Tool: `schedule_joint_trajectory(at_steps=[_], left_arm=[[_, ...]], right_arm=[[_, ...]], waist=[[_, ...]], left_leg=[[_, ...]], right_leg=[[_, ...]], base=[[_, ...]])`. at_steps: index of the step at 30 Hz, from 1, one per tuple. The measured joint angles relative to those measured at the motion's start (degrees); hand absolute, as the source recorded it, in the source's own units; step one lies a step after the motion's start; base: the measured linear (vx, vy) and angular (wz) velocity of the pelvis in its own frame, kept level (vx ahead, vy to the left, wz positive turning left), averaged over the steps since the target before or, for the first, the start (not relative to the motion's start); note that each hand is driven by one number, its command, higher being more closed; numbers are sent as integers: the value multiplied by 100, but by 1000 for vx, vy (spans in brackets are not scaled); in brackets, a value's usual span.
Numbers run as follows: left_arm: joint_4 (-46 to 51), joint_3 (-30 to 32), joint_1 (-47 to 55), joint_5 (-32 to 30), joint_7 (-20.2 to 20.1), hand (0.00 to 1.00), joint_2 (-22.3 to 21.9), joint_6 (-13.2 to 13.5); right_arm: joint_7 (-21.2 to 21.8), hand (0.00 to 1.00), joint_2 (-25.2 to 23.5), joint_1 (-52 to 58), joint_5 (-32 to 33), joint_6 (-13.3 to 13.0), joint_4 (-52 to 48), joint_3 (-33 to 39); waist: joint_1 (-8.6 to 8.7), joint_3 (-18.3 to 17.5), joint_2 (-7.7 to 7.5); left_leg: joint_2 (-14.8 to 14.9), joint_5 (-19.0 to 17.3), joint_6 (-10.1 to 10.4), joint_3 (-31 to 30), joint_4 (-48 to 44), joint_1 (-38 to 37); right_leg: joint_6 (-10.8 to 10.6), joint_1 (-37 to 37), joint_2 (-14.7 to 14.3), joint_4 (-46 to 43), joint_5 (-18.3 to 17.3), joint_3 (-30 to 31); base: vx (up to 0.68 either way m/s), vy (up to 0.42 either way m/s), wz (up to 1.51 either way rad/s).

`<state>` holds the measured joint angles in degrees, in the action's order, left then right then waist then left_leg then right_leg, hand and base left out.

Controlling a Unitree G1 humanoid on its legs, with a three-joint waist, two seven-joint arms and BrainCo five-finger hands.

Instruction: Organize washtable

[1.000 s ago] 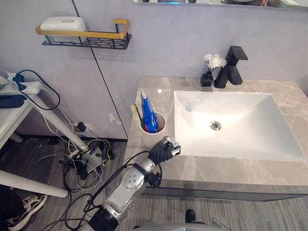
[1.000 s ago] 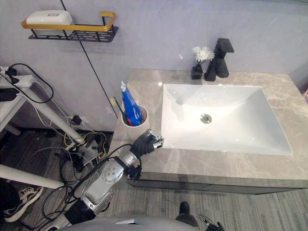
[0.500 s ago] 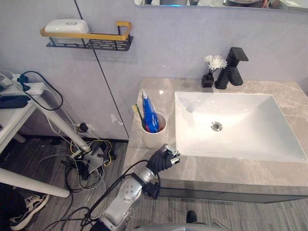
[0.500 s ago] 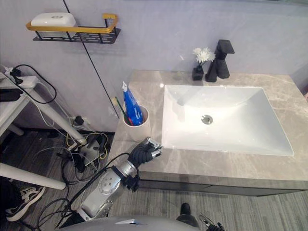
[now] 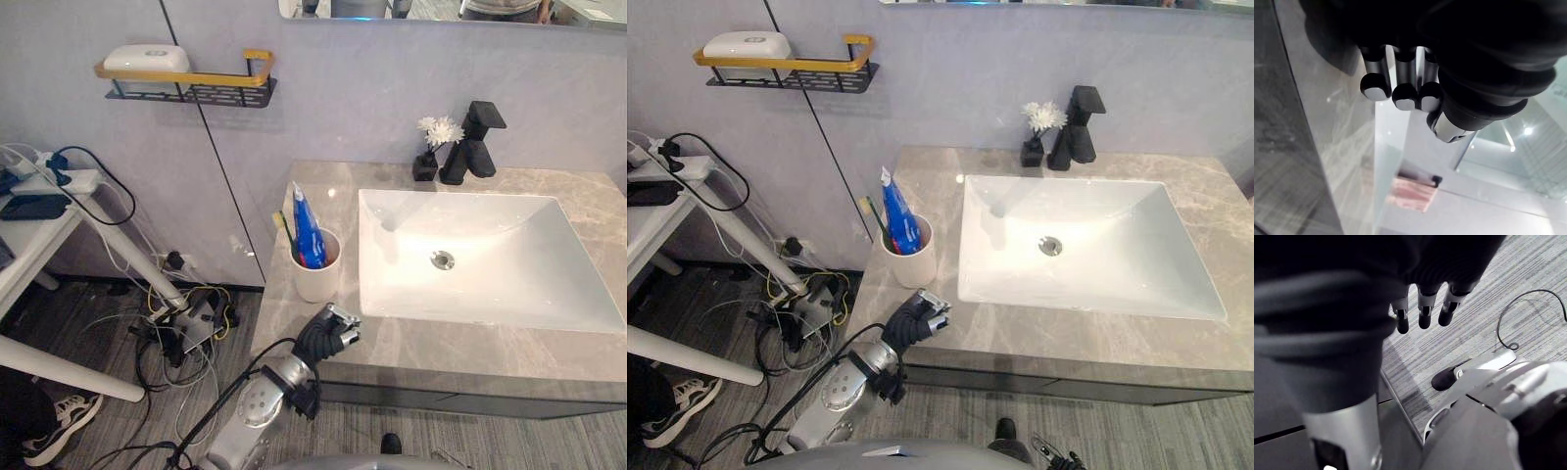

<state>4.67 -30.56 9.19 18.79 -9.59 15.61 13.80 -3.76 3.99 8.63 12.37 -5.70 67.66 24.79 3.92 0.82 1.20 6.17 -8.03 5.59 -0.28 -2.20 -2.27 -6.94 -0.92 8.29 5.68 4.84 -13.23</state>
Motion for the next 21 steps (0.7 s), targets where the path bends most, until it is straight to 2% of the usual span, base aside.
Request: schedule_joint_trajectory(at_steps=[14, 21], left_arm=[[-150, 1037, 21, -248, 306, 100, -22, 64], [-229, 1305, 19, -358, 411, 100, -27, 130]], right_arm=[[1, 0, 1, 1, -3, 2, 2, -130], [4, 0, 2, 1, -3, 0, 1, -169]], waist=[[-6, -32, -52], [-15, -41, -66]], left_leg=[[0, 0, 0, 8, -2, -1], [0, 0, 0, 11, 1, 0]], right_leg=[[0, -1, -1, 1, 0, 5], [0, -4, -1, 1, 0, 7]], base=[[0, 0, 0], [0, 0, 0]])
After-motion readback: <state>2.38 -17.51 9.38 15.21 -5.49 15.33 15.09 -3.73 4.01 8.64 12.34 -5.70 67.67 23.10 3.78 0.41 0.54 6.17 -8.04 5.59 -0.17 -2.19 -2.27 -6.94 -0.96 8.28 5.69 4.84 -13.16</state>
